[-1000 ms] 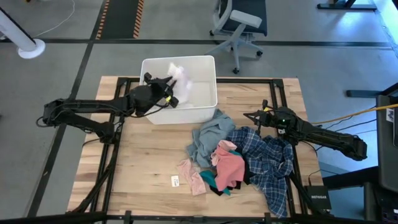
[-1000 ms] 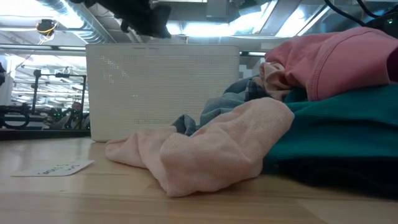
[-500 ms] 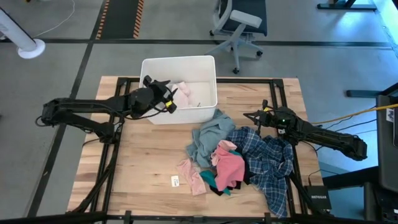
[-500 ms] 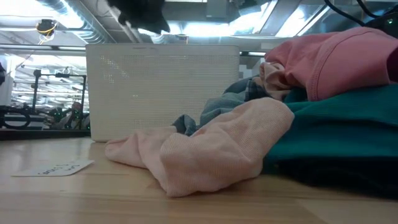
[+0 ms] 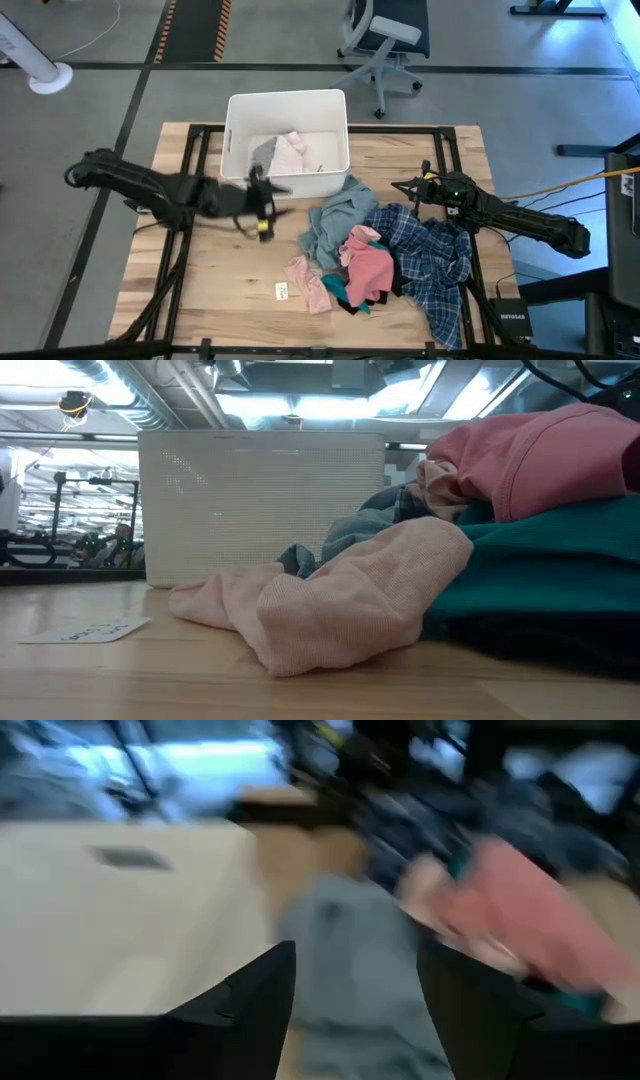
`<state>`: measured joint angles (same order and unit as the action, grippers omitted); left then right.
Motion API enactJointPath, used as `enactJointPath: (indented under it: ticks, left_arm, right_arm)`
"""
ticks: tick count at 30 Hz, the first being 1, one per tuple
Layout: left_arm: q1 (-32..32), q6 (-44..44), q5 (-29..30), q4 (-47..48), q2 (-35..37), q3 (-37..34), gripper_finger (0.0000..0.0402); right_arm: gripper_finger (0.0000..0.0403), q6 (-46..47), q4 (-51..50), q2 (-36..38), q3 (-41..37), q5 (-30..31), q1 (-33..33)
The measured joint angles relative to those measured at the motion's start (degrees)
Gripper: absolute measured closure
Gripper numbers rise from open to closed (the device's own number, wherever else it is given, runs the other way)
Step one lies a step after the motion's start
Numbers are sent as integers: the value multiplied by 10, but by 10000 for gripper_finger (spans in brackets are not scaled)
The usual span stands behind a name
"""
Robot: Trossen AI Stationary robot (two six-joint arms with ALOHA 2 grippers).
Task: Sort clothes
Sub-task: Put the left pink sock into the white bin
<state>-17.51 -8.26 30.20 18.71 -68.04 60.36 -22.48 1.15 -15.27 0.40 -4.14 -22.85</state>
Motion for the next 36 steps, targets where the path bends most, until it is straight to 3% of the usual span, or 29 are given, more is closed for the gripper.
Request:
enactJointPath:
  ticks: [5, 9, 15, 25, 36]
  left_arm:
    - [-84, -66, -4, 9, -54, 0, 199]
    - [-114, -125, -2, 21, -95, 0, 200]
    - [-112, -212, -16, 79, -166, 0, 200]
    - [-109, -313, -76, 71, -299, 0, 200]
    - [-103, -319, -81, -44, -409, 1, 200]
  right_arm:
    - [384, 0, 0, 0, 0, 0, 0]
    - [384, -2, 0, 0, 0, 0, 0]
    - [384, -2, 0, 0, 0, 0, 0]
    - [384, -3, 0, 0, 0, 0, 0]
    - [384, -3, 0, 0, 0, 0, 0]
